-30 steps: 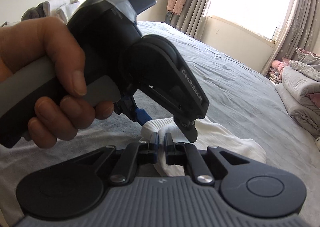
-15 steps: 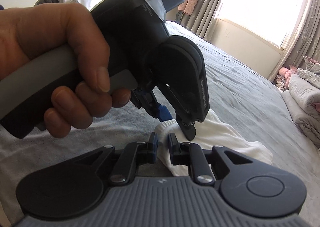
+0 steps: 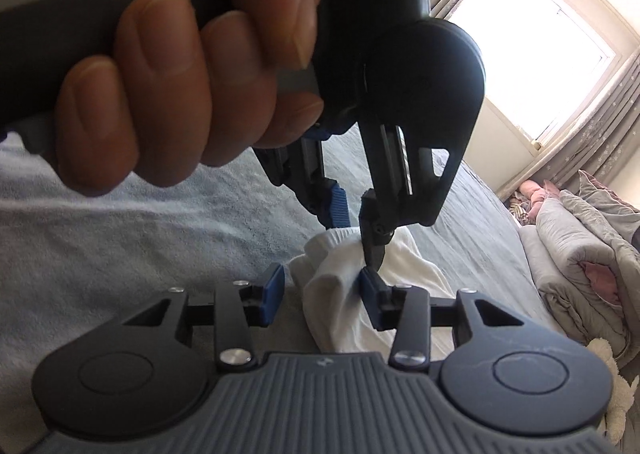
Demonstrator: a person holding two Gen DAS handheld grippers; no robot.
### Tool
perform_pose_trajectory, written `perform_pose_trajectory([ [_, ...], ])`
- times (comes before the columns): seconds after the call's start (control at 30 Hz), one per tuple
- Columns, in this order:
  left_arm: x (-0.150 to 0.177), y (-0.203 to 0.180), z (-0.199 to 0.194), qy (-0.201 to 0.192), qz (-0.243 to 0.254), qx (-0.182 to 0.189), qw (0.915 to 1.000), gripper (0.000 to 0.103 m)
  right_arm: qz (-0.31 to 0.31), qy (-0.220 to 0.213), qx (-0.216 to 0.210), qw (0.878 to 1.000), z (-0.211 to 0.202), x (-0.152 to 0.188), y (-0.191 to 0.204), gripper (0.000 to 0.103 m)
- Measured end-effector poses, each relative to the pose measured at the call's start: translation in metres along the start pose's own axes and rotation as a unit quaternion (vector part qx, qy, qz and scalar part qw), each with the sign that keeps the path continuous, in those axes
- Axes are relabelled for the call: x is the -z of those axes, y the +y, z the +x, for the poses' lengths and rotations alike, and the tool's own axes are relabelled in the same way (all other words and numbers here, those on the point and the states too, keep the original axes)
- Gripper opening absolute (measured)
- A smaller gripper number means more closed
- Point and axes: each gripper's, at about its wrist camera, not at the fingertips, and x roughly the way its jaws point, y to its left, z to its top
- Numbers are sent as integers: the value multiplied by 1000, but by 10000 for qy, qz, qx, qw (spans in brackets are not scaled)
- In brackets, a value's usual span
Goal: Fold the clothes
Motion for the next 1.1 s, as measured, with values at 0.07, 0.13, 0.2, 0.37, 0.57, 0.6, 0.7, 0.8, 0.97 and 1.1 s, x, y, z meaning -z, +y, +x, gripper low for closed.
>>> perform_pose_trajectory([
  [0.07,-1,3,0,46,-62,51,10000,17,-4,1,51,10000,3,-2,-1,32],
  [0.13,-3,7,-1,118,-186,77,9997,22,129,-10,54,9999,4,-4,-6,23],
  [0.2,-5,10,-2,156,-309,102,9993,47,399,-41,39,9992,3,-6,-16,20],
  [0.37,-8,18,-11,-4,-628,276,9976,71,1375,-154,-97,9903,1,-15,-51,18],
  [0.57,-3,16,1,219,-887,673,9935,82,1866,-269,-198,9819,14,-32,-64,18],
  [0.6,-2,15,3,250,-915,735,9928,83,1913,-281,-209,9809,19,-38,-66,18],
  [0.7,1,10,12,325,-1008,848,9908,85,2046,-297,-262,9780,17,-14,-69,18],
  [0.8,1,9,18,275,-1089,897,9896,88,2086,-312,-309,9770,-2,0,-60,18],
  [0.97,-1,9,22,165,-1138,853,9897,76,1956,-348,-358,9794,-32,18,-37,18],
  [1.1,-4,8,23,167,-874,559,9945,40,1884,-319,-514,9802,-51,17,-19,18],
])
